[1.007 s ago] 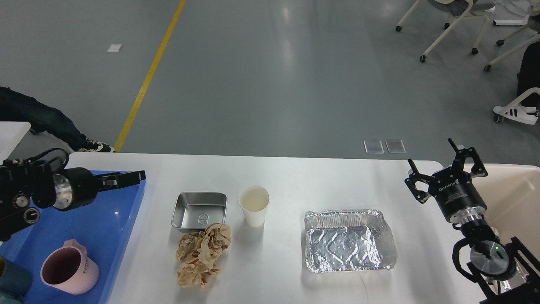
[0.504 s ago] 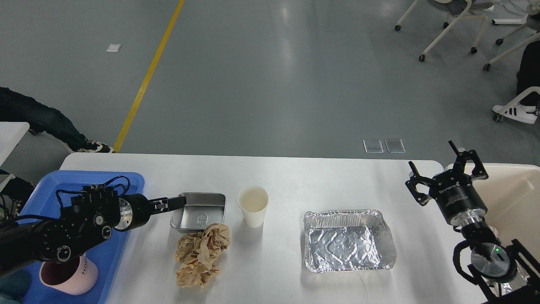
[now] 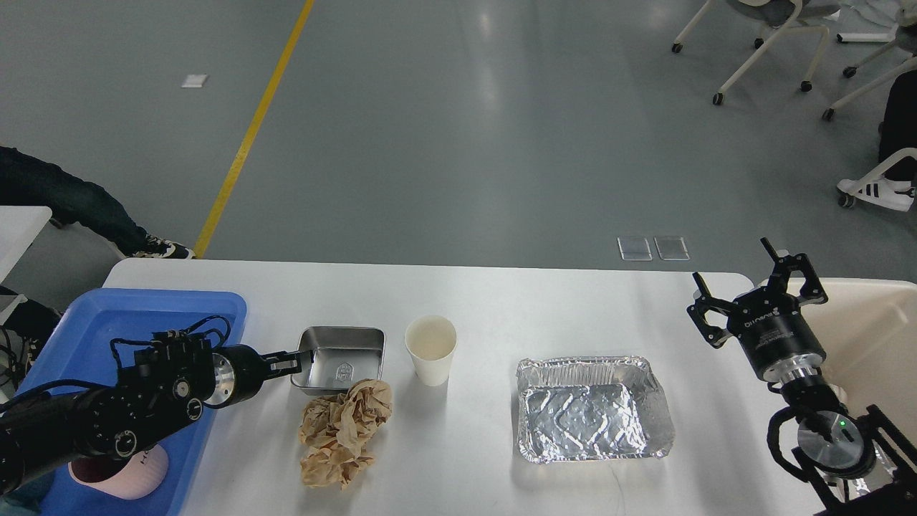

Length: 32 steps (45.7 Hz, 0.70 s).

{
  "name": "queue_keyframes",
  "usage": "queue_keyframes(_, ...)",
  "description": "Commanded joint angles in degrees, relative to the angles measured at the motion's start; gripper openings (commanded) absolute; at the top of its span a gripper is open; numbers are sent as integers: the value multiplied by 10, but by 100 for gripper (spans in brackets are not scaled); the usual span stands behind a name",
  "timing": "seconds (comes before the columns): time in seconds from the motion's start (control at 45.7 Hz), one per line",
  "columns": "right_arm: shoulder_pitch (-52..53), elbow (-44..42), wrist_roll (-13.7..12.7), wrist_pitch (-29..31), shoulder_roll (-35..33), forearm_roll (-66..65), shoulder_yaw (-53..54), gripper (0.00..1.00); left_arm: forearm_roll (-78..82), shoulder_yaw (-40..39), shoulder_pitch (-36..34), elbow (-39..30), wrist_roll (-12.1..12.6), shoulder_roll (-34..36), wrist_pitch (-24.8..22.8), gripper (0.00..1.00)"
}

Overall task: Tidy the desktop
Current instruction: 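Reach the left gripper to the small steel tray and grasp its rim, then lift the steel tray off the crumpled paper toward the blue tray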

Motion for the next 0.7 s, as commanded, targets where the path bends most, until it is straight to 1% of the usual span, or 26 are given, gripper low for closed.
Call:
queue_keyframes(0.0, 3, -1, 0, 0, 0, 0, 0, 100, 0, 6, 1, 10, -2, -1, -2, 0)
queue_keyframes(0.088, 4, -1, 1, -1, 0, 0, 0, 100, -2, 16, -3, 18, -9, -1, -2, 0)
queue_keyframes(0.175, 5, -1, 1, -1, 0, 0, 0, 100, -3, 17, -5, 18, -12, -1, -2, 0)
queue_keyframes(0.35, 7, -1, 0, -1, 0, 0, 0, 100, -4, 16, -12, 16, -15, -4, -4, 0)
queue_keyframes(0.46, 9, -1, 0, -1, 0, 0, 0, 100, -4, 16, -29, 5, -15, 7, -10, 0)
queue_keyframes(0.547, 10, -1, 1, -1, 0, 0, 0, 100, -4, 15, -54, -19, -10, 29, -30, 0)
queue_keyframes(0.679, 9, -1, 0, -1, 0, 0, 0, 100, -5, 17, -107, -94, -4, 96, -44, 0)
